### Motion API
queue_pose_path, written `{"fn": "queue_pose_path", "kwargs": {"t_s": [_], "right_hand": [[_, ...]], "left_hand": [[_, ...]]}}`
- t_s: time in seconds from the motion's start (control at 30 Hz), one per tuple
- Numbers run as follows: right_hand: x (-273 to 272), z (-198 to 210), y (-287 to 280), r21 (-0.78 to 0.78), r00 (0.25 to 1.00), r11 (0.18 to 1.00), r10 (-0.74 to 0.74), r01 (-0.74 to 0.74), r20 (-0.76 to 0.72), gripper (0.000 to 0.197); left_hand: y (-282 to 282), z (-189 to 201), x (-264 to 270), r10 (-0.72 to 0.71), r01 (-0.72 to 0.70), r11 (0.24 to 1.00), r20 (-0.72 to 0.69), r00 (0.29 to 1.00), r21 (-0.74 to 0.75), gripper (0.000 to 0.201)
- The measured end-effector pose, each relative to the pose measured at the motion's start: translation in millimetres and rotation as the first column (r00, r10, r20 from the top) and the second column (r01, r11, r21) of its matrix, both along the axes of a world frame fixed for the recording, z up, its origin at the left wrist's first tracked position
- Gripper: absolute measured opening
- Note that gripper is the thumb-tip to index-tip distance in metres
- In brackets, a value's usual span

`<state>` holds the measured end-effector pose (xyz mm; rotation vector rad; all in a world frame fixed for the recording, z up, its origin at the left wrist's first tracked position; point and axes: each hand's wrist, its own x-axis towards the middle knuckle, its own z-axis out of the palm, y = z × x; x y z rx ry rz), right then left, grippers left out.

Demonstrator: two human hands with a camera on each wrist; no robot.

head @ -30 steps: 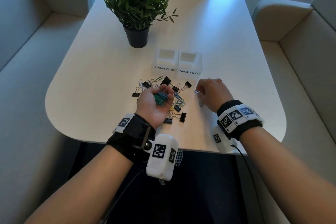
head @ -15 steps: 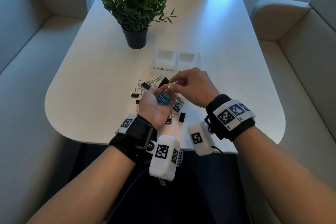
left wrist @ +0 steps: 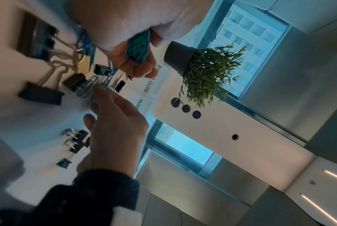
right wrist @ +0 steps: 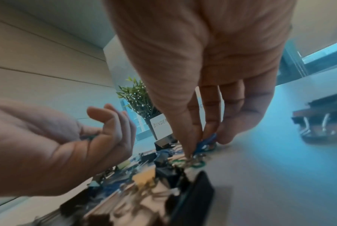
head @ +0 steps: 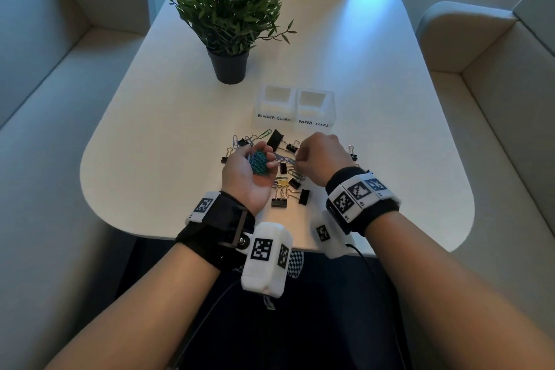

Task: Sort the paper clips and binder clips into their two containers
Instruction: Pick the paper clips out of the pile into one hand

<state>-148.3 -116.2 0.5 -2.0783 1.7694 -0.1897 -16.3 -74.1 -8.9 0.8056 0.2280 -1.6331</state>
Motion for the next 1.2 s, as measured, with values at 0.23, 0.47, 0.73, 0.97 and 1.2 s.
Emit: {"fn": "queue_pose_path", "kwargs": {"t_s": [0.23, 0.47, 0.73, 0.97, 1.2], "right_hand": [[-17.5, 4.0, -5.3, 0.052, 0.993, 0.997, -0.057, 0.051, 0.106, 0.010], [-16.0, 32.5, -0.6, -0.044, 0.962, 0.999, 0.003, 0.009, 0.272, 0.008], [-14.3, 34.6, 4.4, -0.086, 0.964, 0.995, 0.061, -0.040, 0.257, 0.015], [-20.3, 3.0, 11.0, 0.025, 0.999, 0.999, 0.043, -0.043, -0.001, 0.029], [-10.7, -3.7, 8.0, -0.014, 0.999, 0.999, -0.040, 0.040, -0.010, 0.010]], "left_hand": [[2.0, -1.2, -3.2, 0.015, -0.015, 1.000, 0.010, 1.000, -0.005, 0.023], [-0.7, 0.7, -8.8, 0.023, -0.022, 0.999, 0.047, 0.999, -0.030, 0.019], [-1.9, -1.8, -12.6, 0.056, -0.056, 0.998, -0.031, 0.998, -0.012, 0.028], [-1.5, -0.5, -8.4, 0.050, -0.051, 0.999, -0.042, 0.998, -0.006, 0.034], [-0.8, 0.2, -8.7, 0.030, -0.031, 0.999, -0.043, 0.999, -0.015, 0.035]]}}
